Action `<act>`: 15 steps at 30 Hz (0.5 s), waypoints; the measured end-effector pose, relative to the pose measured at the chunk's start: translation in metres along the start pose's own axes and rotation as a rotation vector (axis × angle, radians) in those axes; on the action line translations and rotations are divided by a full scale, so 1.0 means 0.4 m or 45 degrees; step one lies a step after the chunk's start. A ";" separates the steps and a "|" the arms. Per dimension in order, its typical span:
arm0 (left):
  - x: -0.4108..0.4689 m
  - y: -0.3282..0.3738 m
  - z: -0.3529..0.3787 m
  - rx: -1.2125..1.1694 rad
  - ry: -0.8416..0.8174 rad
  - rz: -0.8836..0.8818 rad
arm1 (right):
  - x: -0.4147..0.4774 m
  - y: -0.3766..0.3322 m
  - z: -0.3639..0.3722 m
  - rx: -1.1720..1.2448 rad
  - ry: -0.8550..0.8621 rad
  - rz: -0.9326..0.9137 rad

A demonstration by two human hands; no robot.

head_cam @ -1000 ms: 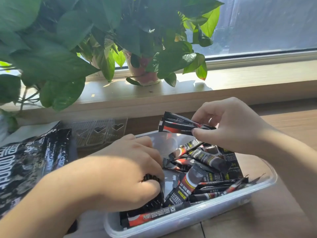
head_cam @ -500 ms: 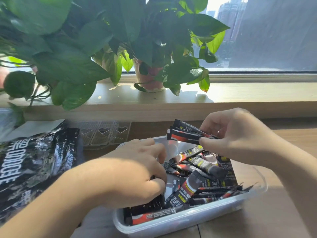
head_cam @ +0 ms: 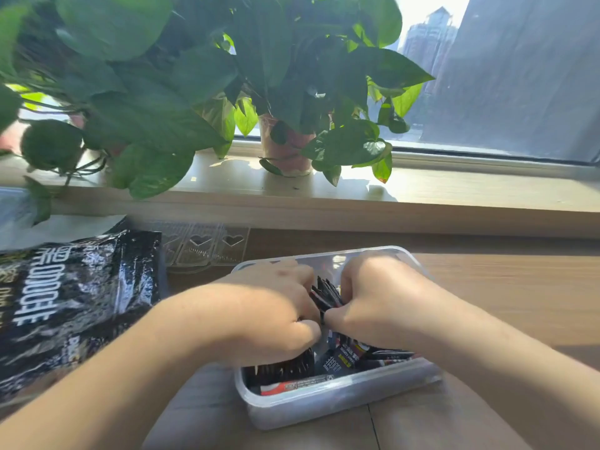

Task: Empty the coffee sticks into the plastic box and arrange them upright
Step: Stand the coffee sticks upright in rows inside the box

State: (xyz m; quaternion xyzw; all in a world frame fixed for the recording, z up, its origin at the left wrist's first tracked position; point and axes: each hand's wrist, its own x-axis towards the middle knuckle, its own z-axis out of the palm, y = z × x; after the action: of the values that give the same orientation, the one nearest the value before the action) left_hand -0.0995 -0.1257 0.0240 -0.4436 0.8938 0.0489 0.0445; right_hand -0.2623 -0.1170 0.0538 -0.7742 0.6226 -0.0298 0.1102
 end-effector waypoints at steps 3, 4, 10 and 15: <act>-0.001 -0.003 -0.002 -0.106 -0.009 -0.042 | 0.005 -0.017 0.004 0.045 -0.091 0.031; 0.000 -0.008 -0.001 -0.167 0.029 -0.054 | 0.009 -0.015 0.009 0.097 -0.132 0.048; -0.005 -0.037 -0.010 -0.519 0.249 -0.234 | 0.024 0.011 0.039 0.205 -0.231 0.038; -0.002 -0.046 -0.004 -0.434 0.145 -0.211 | 0.025 0.023 0.025 0.319 -0.329 0.038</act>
State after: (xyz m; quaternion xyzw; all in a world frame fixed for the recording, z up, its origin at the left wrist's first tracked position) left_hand -0.0845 -0.1364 0.0247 -0.5189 0.8340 0.1705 -0.0781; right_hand -0.2669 -0.1273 0.0411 -0.7425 0.6060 -0.0059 0.2852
